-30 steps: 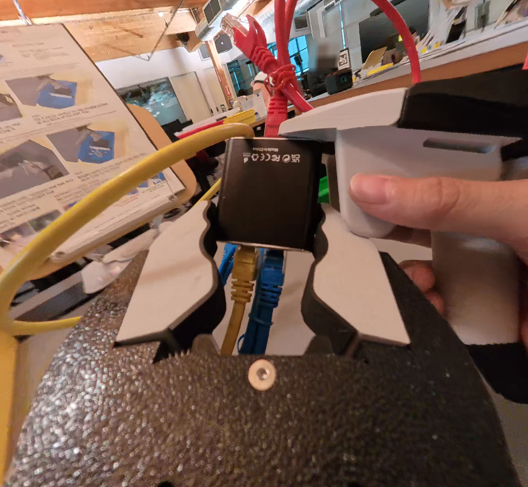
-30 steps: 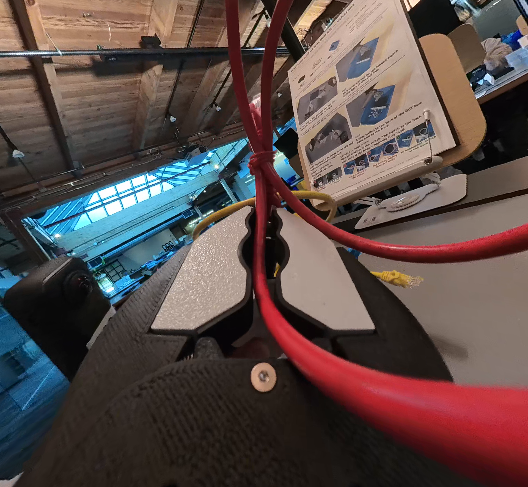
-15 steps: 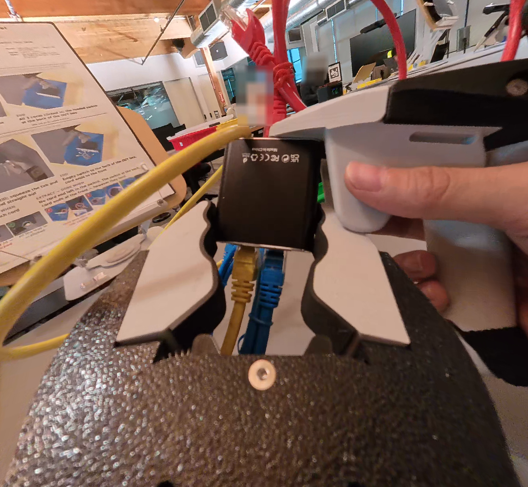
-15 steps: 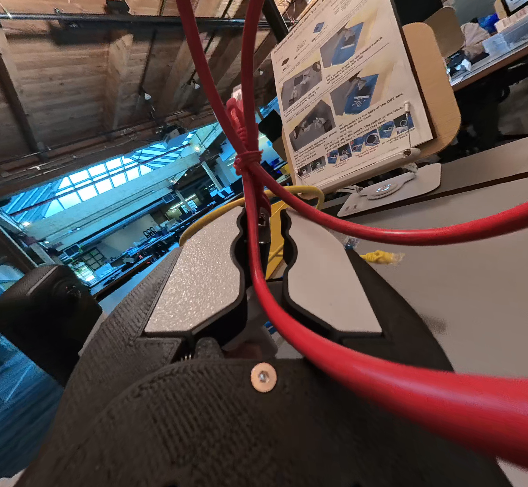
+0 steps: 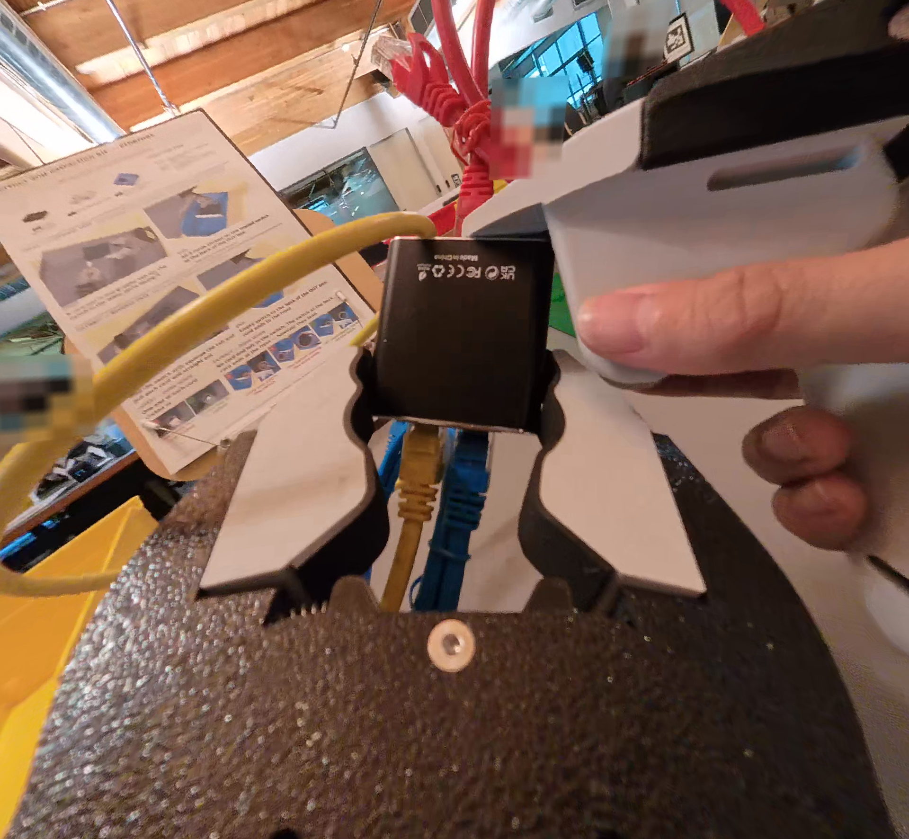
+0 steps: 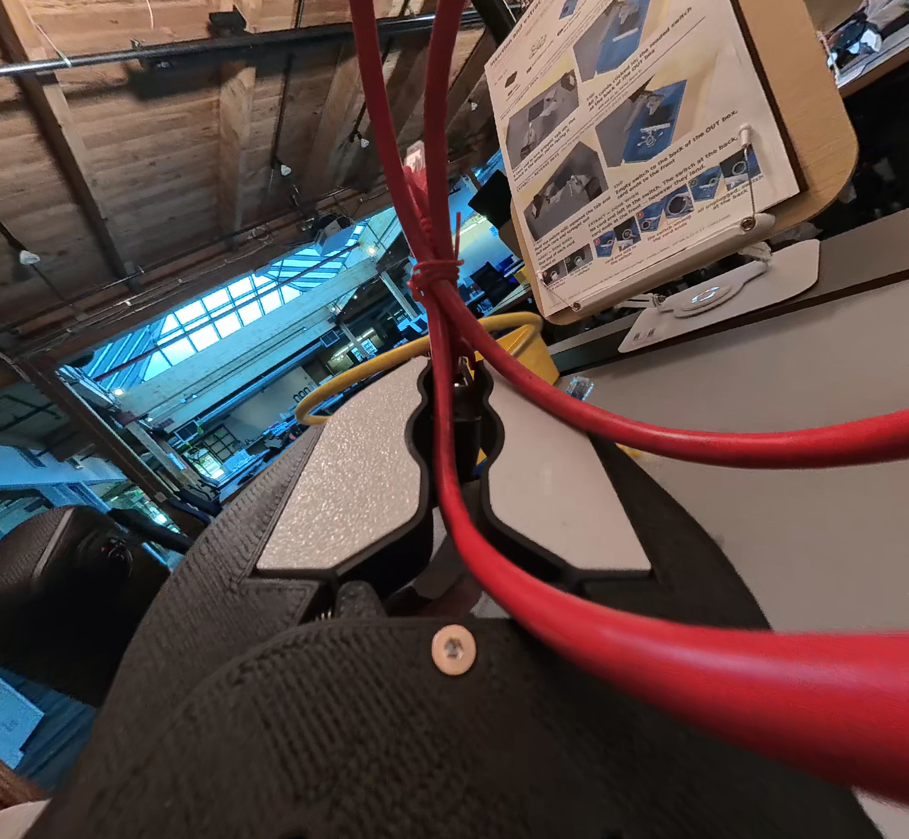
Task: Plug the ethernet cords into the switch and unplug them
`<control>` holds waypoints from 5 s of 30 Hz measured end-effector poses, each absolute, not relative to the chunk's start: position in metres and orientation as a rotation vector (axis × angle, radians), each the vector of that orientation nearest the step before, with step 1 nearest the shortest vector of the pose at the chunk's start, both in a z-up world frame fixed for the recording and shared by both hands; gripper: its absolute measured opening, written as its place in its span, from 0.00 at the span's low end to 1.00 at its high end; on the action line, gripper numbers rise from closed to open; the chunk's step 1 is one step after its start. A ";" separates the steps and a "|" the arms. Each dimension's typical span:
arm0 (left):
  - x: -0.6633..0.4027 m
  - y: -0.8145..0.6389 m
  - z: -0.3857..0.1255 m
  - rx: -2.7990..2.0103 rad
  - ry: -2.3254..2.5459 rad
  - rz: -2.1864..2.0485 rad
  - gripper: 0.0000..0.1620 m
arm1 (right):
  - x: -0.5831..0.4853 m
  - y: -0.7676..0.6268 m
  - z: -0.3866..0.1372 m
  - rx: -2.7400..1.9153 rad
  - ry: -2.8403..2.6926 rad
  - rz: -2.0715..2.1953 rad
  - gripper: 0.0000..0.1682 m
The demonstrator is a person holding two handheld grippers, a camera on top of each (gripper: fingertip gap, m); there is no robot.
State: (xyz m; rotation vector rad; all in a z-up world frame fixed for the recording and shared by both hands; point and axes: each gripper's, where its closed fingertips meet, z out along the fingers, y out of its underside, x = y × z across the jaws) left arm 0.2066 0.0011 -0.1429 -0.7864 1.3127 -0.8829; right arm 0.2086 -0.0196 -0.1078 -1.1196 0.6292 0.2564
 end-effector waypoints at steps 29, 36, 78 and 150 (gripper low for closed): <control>0.266 0.067 -0.200 -0.898 1.442 -0.830 0.40 | 0.271 0.043 -0.160 -1.123 0.680 0.368 0.06; 0.257 0.095 -0.195 -1.006 1.351 -0.850 0.40 | 0.273 0.023 -0.137 -1.233 0.567 0.219 0.05; 0.248 0.073 -0.191 -1.035 1.416 -1.078 0.40 | 0.392 -0.162 -0.140 -1.890 0.858 -0.338 0.68; 0.144 -0.008 -0.109 -1.102 2.073 -2.450 0.15 | 0.197 -0.020 -0.093 -1.202 0.420 0.783 0.14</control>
